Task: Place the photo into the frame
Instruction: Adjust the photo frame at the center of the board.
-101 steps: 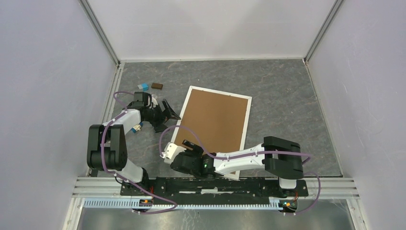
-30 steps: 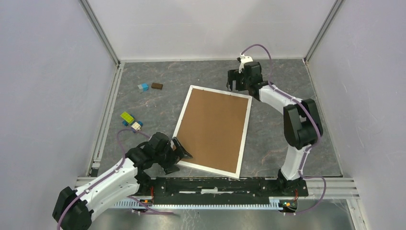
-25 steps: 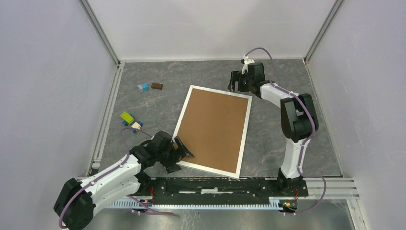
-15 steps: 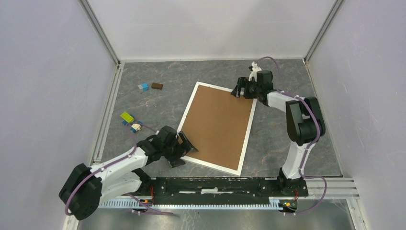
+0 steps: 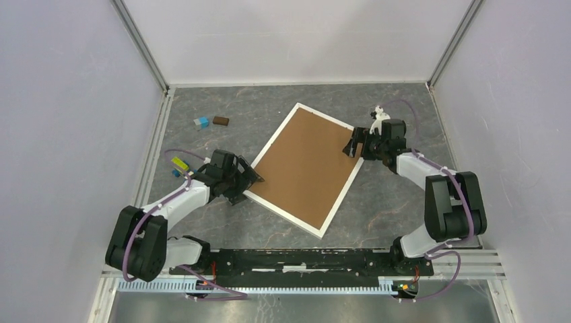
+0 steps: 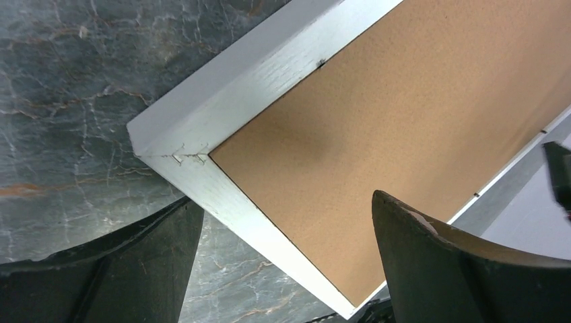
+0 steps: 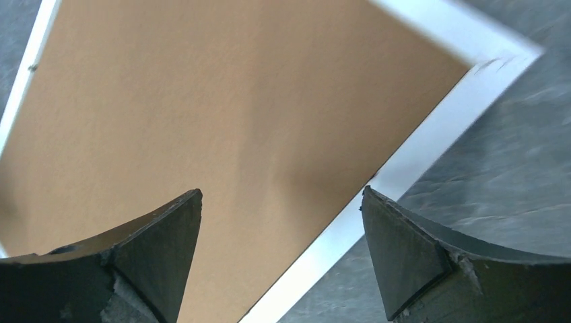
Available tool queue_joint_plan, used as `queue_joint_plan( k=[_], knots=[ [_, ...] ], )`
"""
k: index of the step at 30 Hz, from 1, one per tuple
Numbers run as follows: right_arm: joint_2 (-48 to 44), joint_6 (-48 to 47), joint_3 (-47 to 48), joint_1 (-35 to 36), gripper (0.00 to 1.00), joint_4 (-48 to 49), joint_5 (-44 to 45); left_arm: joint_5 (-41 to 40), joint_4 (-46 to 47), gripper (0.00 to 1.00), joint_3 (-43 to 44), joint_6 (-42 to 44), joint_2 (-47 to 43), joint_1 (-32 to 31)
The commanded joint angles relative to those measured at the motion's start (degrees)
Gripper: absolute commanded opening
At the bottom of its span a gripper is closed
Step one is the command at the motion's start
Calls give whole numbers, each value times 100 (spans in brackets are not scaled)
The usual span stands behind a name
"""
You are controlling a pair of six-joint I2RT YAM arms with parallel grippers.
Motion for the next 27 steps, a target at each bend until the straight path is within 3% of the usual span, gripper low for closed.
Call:
queue_joint_plan(
  k=[1,4,9,13,20,27],
  knots=[
    [362,-590,1008,-69,94,-100,916,204,144,100,183,707,-143,61],
    [1121,-737,1831,-132,94,-202,1106,808,552,100,-131,684,-477,-54],
    [2389,-725,3140,-181,93,-356,676,1283,1786,100,-1099,-52,-883,-385],
    [2768,-641,3356,-199,92,-516,522,1222,1926,100,-1080,-40,-685,-532],
    [2011,-294,1865,-308,90,27,-162,1195,1860,100,-488,306,246,-524],
    [-70,481,-1030,-344,89,795,-223,1041,1844,100,161,602,951,-273]
  ],
)
